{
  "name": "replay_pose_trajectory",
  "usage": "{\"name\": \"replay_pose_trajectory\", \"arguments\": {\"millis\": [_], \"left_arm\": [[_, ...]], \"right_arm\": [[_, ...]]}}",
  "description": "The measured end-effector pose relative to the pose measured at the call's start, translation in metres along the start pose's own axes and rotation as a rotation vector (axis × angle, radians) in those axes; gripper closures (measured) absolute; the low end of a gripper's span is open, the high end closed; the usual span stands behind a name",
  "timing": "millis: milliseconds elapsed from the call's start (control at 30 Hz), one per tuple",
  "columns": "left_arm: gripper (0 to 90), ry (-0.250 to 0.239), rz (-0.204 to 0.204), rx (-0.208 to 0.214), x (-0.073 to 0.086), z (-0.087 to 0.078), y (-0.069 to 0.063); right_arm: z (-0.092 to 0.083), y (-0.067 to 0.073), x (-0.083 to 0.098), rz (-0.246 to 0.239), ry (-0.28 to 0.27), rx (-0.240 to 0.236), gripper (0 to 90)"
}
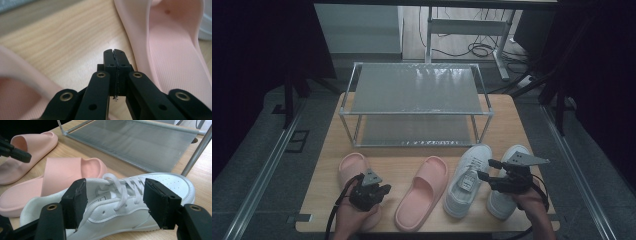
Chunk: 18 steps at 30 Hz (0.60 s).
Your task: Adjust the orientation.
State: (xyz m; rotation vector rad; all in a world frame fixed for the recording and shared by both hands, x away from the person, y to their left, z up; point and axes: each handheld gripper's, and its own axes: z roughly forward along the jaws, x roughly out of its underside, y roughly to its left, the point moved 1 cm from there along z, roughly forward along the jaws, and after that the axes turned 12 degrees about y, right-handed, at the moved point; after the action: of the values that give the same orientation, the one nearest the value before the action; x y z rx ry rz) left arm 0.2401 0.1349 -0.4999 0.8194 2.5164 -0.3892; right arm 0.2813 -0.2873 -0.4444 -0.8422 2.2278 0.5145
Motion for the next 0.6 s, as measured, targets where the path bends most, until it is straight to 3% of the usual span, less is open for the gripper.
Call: {"name": "replay_pose_trajectory", "arguments": {"millis": [367,600], "left_arm": [[90.0,0.076,-0.016,-0.015,0.028,-0.003,0.001],[90.0,0.083,-0.035,-0.005,0.042,-0.011,0.005]], "right_arm": [[0.004,-0.003,-0.002,0.006,0.008,0.000,35.4],[0.003,-0.001,-0.005,-0.005,0.001,-0.004,35.4]]}}
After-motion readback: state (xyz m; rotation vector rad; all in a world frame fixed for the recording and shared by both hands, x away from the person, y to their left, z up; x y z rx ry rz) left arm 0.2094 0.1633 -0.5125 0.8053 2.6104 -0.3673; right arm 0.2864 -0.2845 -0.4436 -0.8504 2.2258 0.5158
